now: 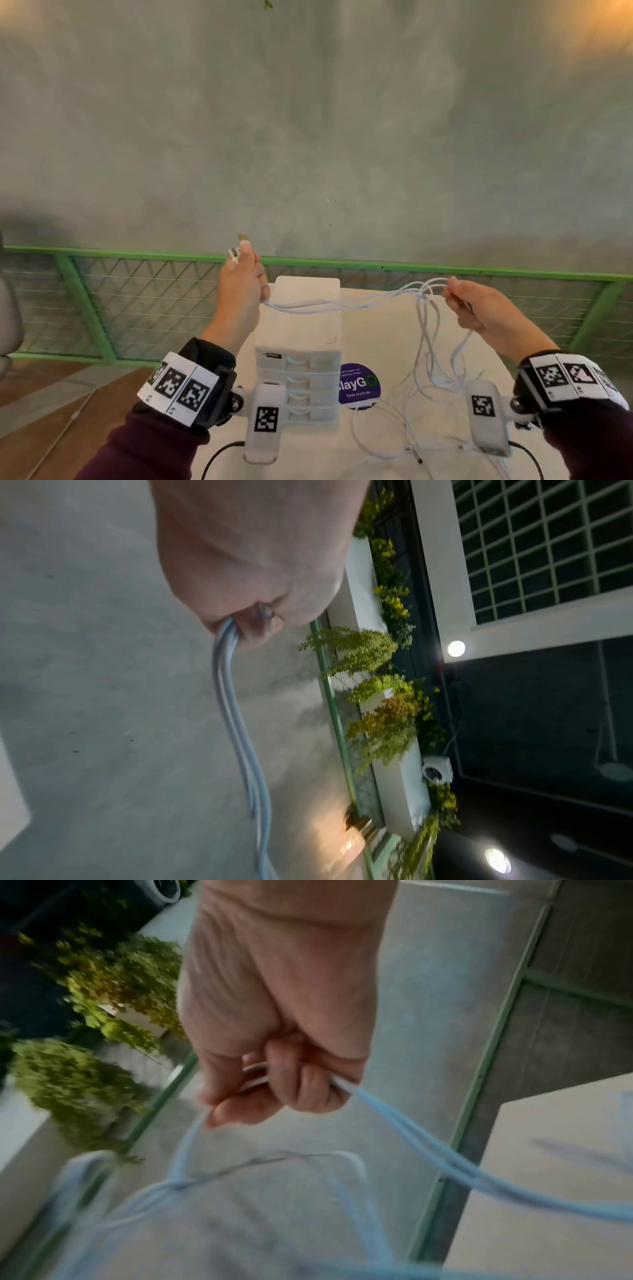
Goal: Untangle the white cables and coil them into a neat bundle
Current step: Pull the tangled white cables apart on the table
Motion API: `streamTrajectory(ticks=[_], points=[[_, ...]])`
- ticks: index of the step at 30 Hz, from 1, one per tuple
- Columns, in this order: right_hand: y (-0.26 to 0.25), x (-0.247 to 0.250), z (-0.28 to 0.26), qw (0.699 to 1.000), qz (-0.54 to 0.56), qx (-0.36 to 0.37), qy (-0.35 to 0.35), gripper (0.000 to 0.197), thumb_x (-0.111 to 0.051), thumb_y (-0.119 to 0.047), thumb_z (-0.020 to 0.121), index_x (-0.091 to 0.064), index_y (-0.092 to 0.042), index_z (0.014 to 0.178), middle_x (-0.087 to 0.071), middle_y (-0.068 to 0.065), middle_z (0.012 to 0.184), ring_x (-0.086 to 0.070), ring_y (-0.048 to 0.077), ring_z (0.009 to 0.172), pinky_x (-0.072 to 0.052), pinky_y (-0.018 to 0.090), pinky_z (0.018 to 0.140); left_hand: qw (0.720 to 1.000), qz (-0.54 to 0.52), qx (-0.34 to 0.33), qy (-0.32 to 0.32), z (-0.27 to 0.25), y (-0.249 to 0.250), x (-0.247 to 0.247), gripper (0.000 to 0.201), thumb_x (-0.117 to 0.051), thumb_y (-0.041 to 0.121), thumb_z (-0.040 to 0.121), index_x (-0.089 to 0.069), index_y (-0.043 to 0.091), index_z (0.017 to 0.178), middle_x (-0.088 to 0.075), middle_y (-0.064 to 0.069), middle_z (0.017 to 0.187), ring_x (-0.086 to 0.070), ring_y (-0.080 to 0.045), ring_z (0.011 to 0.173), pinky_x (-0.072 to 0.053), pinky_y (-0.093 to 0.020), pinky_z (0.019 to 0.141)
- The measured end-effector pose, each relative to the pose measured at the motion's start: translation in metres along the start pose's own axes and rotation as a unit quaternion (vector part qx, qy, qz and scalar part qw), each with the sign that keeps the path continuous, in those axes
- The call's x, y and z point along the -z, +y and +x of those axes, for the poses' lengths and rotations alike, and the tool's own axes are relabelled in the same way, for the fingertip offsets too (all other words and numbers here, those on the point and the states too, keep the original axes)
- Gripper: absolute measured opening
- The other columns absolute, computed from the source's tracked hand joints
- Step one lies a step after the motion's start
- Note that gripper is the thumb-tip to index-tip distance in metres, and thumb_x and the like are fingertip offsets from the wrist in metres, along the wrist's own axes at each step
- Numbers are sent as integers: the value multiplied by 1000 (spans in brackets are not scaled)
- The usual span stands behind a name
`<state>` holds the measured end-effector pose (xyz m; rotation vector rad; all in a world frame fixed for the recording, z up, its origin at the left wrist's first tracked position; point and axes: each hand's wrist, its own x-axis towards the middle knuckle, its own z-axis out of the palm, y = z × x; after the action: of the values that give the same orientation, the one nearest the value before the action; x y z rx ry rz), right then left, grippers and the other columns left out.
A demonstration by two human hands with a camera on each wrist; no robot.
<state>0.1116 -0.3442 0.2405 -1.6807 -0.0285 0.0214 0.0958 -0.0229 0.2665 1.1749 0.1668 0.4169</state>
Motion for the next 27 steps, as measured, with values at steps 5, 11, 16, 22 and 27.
streamTrajectory(ticks=[5,11,16,22,27], points=[[-22,-35,-6,983,-160,16,-92,33,-38,-28,98,-54,-12,73,-42,2,65,-35,13,54,-31,24,56,998,21,9,-61,-19,-10,-16,38,-33,37,100,-37,18,68,-28,11,40,-20,-2,34,-20,-15,32],[-19,-74,-12,982,-120,21,-144,40,-35,-38,95,-59,-6,101,-69,3,105,-61,17,103,-39,34,96,990,-85,46,-100,-41,4,-42,38,-33,34,100,-37,17,67,-28,10,41,-20,-2,33,-17,-14,31],[13,-104,-6,944,-291,0,-157,33,-38,-36,97,-46,-16,73,-65,-2,65,-56,17,50,-43,23,55,979,-137,49,-143,-54,19,-54,38,-30,34,101,-37,16,68,-29,9,41,-20,-2,32,-17,-13,30],[69,-74,6,813,-577,-21,-73,28,-35,-27,99,-59,-12,100,-56,15,105,-56,29,98,-44,36,79,962,-244,13,-121,-48,67,-47,37,-32,33,100,-41,18,68,-30,9,37,-23,0,29,-17,-13,27],[93,-29,-1,808,-583,-86,-20,41,-42,-52,91,-36,-23,62,-59,8,93,-58,27,103,-37,30,71,959,-274,-38,-56,-27,92,-18,39,-30,34,101,-42,18,68,-29,11,36,-22,-2,29,-16,-13,28]])
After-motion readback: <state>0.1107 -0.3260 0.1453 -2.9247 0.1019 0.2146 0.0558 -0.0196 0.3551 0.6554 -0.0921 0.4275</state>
